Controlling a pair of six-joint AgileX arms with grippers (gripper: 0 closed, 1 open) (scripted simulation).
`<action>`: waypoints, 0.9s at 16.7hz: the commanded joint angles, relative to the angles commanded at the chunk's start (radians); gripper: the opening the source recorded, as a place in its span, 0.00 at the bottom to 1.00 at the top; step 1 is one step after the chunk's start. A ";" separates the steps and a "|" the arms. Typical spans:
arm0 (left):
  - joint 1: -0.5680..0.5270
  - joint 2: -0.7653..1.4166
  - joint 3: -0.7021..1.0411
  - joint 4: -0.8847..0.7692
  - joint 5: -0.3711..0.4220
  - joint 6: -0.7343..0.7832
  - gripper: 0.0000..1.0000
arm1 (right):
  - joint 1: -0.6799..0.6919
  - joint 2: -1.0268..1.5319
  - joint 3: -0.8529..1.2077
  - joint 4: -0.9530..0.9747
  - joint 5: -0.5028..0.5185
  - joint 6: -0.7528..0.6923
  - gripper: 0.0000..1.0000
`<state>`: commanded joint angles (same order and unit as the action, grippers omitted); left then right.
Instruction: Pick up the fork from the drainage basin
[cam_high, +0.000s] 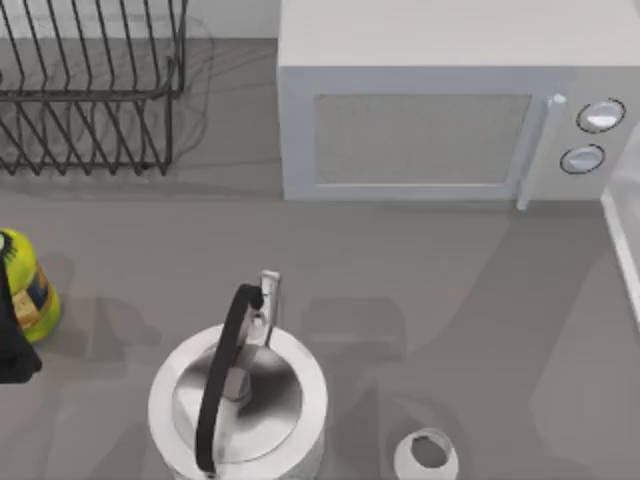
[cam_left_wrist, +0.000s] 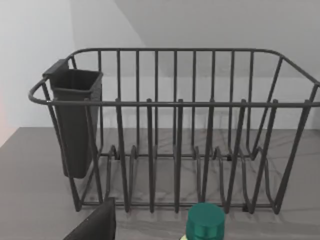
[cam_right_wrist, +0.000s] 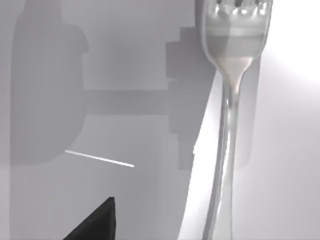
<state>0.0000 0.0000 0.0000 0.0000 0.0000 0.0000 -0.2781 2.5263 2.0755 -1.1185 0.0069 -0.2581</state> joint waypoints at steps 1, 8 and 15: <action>0.000 0.000 0.000 0.000 0.000 0.000 1.00 | -0.001 0.022 -0.029 0.061 0.000 0.000 1.00; 0.000 0.000 0.000 0.000 0.000 0.000 1.00 | -0.003 0.119 -0.144 0.262 0.001 0.001 1.00; 0.000 0.000 0.000 0.000 0.000 0.000 1.00 | -0.003 0.119 -0.144 0.262 0.001 0.001 0.62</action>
<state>0.0000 0.0000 0.0000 0.0000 0.0000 0.0000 -0.2813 2.6449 1.9310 -0.8569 0.0083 -0.2573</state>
